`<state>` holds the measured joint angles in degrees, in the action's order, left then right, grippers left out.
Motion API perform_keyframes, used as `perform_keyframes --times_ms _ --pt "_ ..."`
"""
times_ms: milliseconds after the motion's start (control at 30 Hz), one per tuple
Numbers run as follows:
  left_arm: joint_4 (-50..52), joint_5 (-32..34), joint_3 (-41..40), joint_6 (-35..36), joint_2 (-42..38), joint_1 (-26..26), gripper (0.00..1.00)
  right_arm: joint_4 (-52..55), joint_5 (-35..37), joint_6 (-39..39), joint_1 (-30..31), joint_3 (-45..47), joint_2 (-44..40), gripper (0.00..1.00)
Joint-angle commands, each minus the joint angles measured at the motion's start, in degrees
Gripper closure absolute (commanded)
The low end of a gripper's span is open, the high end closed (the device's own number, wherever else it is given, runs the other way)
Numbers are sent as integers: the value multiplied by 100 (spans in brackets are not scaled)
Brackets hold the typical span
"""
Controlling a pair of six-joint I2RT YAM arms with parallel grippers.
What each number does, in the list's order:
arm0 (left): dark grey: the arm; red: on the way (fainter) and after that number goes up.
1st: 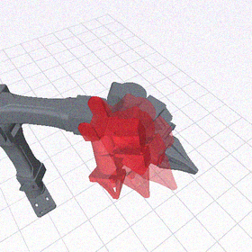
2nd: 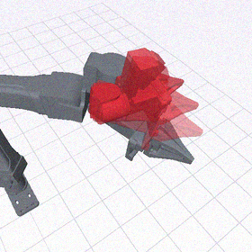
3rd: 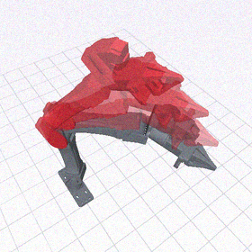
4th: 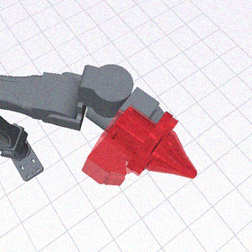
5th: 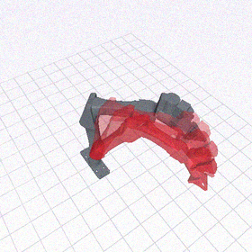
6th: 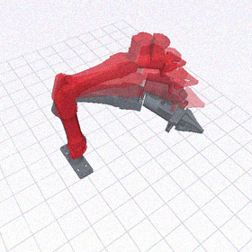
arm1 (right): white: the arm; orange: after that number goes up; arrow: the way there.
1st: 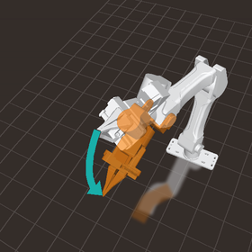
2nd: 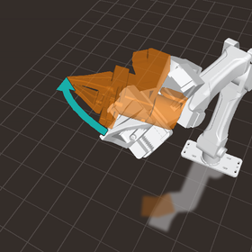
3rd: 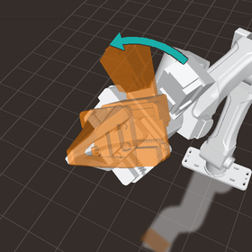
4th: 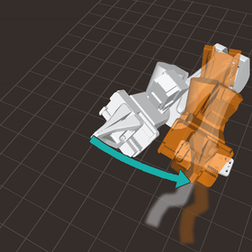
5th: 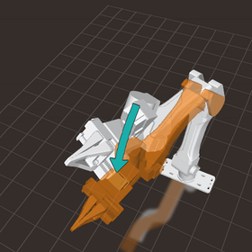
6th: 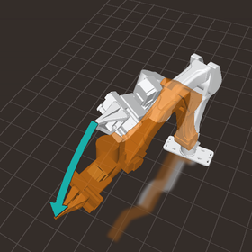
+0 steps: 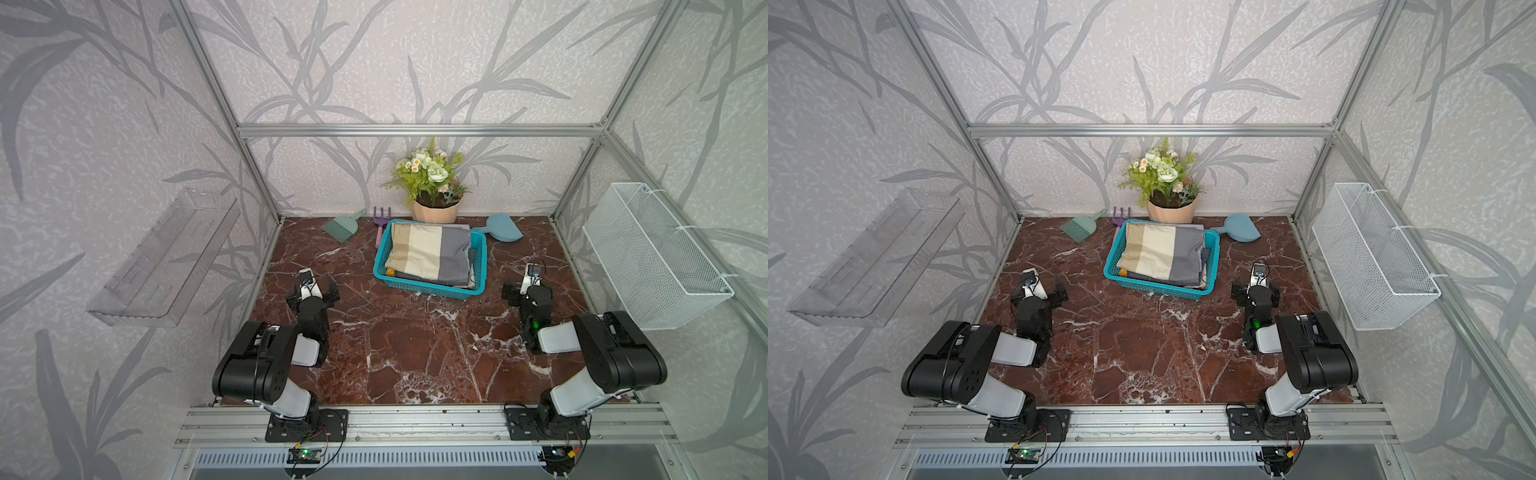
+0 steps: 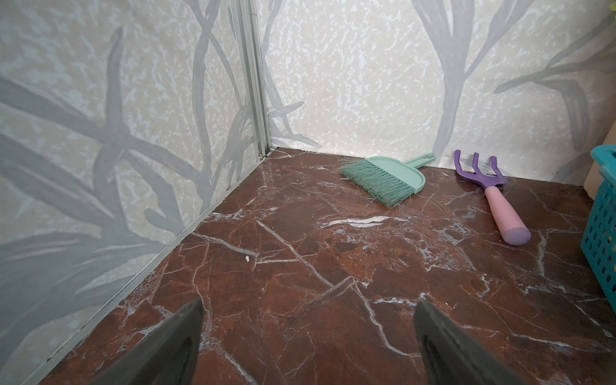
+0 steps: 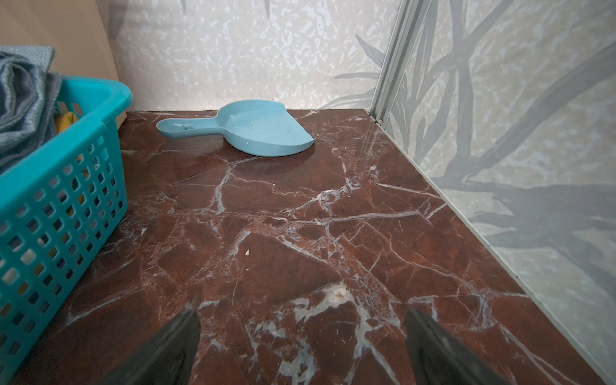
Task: Put the folded pillowcase in the basket
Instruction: Reset both arms
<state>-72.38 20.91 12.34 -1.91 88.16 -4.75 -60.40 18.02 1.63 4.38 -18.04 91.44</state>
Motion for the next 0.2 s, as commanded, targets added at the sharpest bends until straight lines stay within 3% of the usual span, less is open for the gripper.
perform_keyframes --times_ms 0,167 --pt "-4 -40 68 36 -71 27 0 -121 104 13 19 -129 34 1" --pt "-4 -51 69 42 -71 27 0 -121 101 13 19 -129 40 1"
